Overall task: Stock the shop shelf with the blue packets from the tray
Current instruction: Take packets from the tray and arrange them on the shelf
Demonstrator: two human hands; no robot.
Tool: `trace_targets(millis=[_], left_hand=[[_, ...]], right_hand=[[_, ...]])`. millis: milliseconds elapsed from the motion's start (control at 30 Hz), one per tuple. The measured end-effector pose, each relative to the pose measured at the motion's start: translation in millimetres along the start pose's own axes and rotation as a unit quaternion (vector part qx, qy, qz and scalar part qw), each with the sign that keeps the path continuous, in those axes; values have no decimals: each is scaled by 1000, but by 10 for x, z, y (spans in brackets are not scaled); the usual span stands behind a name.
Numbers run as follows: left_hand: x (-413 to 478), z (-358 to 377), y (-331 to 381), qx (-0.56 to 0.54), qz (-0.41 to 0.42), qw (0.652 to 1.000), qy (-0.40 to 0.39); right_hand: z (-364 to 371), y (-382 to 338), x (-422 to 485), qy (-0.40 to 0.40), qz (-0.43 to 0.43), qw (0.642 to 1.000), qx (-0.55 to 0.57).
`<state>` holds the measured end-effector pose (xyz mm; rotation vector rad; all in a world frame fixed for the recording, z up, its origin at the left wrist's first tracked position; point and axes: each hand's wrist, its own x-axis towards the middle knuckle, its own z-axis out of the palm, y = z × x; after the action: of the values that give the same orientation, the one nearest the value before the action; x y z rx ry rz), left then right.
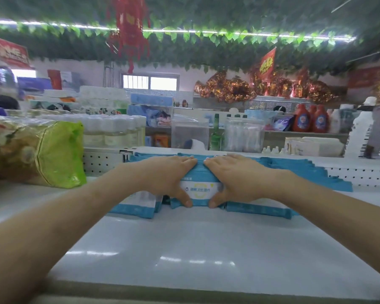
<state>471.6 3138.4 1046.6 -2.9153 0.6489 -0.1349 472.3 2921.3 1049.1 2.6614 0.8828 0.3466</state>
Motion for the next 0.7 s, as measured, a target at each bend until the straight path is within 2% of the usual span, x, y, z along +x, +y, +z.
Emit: trace_targets(millis=[167,367,600,700], left_hand=[[28,11,-14,-10,12,1000,6],[-85,-16,-167,-55,15,998,-35],[-144,-35,-118,-56,15,998,-16],[-312,-151,-235,-88,15,996,-1]], right_hand=[[0,-4,9,-2,8,1000,13],[-128,50,-108,-64,14,997,38],[-166,-13,-64,-79,20,996,32],[-271,-14,-101,-84,25,994,69]])
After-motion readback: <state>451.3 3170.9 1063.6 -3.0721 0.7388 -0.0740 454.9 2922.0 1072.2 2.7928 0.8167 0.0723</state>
